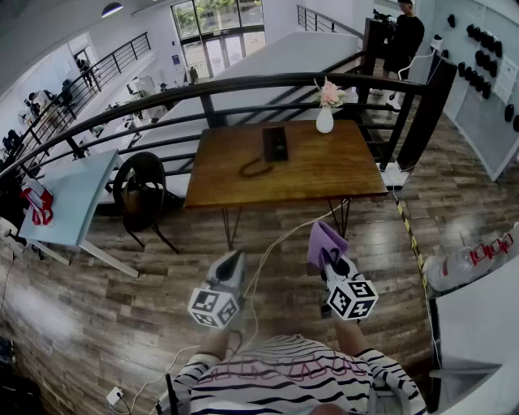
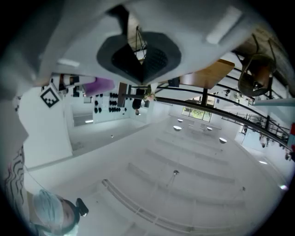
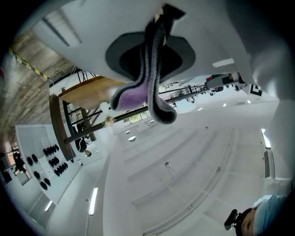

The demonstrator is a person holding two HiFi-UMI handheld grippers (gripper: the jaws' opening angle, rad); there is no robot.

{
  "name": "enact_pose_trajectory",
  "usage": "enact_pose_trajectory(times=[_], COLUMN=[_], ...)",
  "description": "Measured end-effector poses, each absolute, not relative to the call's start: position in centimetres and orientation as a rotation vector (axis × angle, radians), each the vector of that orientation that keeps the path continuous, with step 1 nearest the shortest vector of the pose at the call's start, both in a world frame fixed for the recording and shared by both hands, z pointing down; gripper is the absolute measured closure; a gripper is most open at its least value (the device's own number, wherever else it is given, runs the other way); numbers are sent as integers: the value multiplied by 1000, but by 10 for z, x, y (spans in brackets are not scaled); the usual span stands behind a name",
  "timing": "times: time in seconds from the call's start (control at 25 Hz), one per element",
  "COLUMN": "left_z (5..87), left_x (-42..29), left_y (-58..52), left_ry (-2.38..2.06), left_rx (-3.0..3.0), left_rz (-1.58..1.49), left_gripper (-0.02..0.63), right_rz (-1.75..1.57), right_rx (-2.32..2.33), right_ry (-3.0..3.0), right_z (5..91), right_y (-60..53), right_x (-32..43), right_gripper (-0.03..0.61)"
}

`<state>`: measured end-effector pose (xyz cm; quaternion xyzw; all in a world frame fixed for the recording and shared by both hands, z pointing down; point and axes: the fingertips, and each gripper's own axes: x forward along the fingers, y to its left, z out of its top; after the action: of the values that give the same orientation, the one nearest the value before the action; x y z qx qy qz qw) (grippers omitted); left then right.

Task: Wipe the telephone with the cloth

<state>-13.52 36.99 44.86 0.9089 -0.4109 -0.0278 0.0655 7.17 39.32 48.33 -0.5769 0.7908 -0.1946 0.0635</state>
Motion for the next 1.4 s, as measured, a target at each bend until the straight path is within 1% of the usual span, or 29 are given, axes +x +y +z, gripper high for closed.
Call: enact_pose_trajectory(times=[0.48, 0.96, 1.2, 1.4], left_z=[457, 487, 496, 501], left_x=[-112, -69, -76, -89], left_y=[366, 356, 313, 252], left_ry=[-1274, -1325, -1336, -1308], left_rx=[2682, 2613, 2591, 2582], left_rz=[-125, -108, -112, -120], left_gripper=[612, 612, 612, 612], right_rz=[-604, -710, -749, -753], right_rx=[-1696, -1631, -1623, -1654], right_ry=[2370, 2422, 2432, 2424], right_z=[484, 518, 532, 533], right_y=[385, 365, 320, 266], right_x=[102, 143, 136, 125], right_gripper=[545, 545, 543, 543])
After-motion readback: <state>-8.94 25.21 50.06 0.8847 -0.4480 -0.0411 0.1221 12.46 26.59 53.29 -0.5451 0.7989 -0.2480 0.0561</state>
